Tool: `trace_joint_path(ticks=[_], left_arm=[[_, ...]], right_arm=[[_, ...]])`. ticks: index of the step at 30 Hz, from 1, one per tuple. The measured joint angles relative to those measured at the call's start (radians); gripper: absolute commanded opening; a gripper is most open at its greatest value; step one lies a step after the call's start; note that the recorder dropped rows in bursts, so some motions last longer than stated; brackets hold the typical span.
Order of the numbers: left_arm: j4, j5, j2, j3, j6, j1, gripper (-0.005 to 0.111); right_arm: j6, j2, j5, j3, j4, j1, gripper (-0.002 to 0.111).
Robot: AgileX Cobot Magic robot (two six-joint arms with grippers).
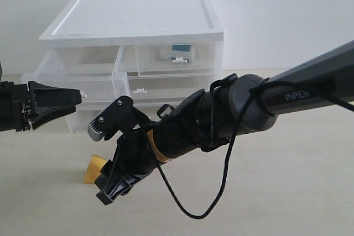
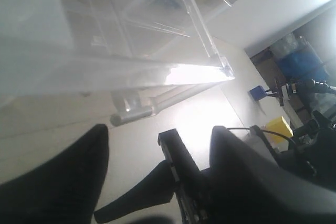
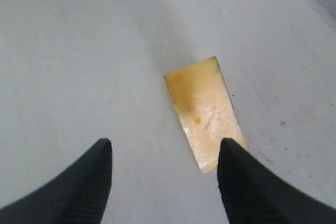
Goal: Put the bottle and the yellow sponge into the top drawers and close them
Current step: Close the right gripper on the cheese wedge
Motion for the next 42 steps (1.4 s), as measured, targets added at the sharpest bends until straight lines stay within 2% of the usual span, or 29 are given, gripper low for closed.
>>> trace_joint_path(ticks=[18, 40, 42], left_arm=[[0.024, 0.0, 0.0, 0.0, -0.01, 0.036, 0.054], [0.052, 0.0, 0.0, 0.0, -0.026, 0.036, 0.054], [0.052, 0.0, 0.0, 0.0, -0.026, 0.036, 0.054]], right_arm=[[-0.149, 0.022, -0.004, -0.047, 0.129, 0.0, 0.053], [-0.16, 0.188, 0.018, -0.159, 0.146, 0.0, 0.052], [-0.163, 0.196, 0.021, -0.16, 0.147, 0.0, 0.05]])
